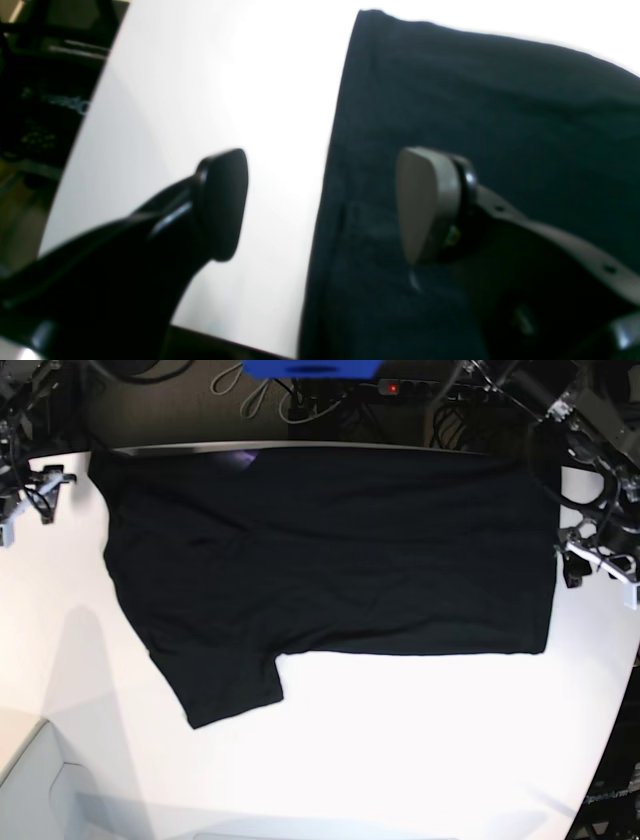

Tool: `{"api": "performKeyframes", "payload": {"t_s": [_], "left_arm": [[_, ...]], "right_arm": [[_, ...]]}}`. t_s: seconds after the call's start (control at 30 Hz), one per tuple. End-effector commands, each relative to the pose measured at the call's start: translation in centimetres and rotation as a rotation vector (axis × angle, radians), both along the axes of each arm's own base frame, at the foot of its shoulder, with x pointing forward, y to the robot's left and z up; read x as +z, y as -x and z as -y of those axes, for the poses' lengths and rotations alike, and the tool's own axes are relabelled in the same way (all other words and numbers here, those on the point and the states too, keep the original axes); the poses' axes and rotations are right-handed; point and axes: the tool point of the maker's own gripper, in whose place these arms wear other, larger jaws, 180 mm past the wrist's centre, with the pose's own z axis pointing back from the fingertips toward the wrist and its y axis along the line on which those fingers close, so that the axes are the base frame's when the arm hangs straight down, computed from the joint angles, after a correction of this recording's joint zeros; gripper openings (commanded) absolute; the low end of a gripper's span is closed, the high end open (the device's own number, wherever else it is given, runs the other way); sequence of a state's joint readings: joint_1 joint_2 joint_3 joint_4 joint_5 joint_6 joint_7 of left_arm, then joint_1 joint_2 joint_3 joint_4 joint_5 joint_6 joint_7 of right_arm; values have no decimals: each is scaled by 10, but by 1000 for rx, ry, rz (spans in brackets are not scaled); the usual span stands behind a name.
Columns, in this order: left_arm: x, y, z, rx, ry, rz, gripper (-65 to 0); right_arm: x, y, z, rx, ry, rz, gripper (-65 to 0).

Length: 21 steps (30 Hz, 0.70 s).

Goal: Layout the t-shirt on the table in an organized manner, then fold the t-shirt properly
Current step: 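Release the fold corners and move both grippers toward the shirt's hem corners, then grasp the hem-side corners of the folded shirt with both grippers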

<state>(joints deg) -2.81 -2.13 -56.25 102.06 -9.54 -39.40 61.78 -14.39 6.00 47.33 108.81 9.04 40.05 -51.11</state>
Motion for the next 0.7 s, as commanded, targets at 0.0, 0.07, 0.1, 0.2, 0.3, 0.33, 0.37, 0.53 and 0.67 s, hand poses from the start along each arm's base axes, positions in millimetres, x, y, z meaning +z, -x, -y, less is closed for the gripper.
{"api": "performKeyframes", "payload": {"t_s": [0.0,0.07,0.1,0.2,0.3,0.33,0.37,0.53,0.67], "left_arm": [[14,-19,-3,-18,-23,42,-201],[5,-39,2,-51,-28,-1,-201],[4,-49,3,-66,-36,-18,-201],[-4,-75,8,-107,-32,-54,-201],[-7,-105,14,-134,-23,-21,-201],[-11,-111,15,-134,-22,-22,-201],[-16,-117,15,-126,-19,-22,-201],[-36,-138,18,-104,23,18,-200],[-51,-144,11,-76,71,12,-200]], "right_arm": [[16,-19,-2,46,29,53,-224],[23,-47,-21,122,21,90,-223],[28,-61,-29,156,22,112,-223],[39,-101,-52,234,-5,171,-223],[37,-138,-65,259,-71,199,-223],[34,-147,-67,262,-93,198,-223],[28,-155,-70,263,-122,192,-223],[2,-187,-90,307,-225,141,-223],[-23,-206,-106,356,-234,115,-223]]}}
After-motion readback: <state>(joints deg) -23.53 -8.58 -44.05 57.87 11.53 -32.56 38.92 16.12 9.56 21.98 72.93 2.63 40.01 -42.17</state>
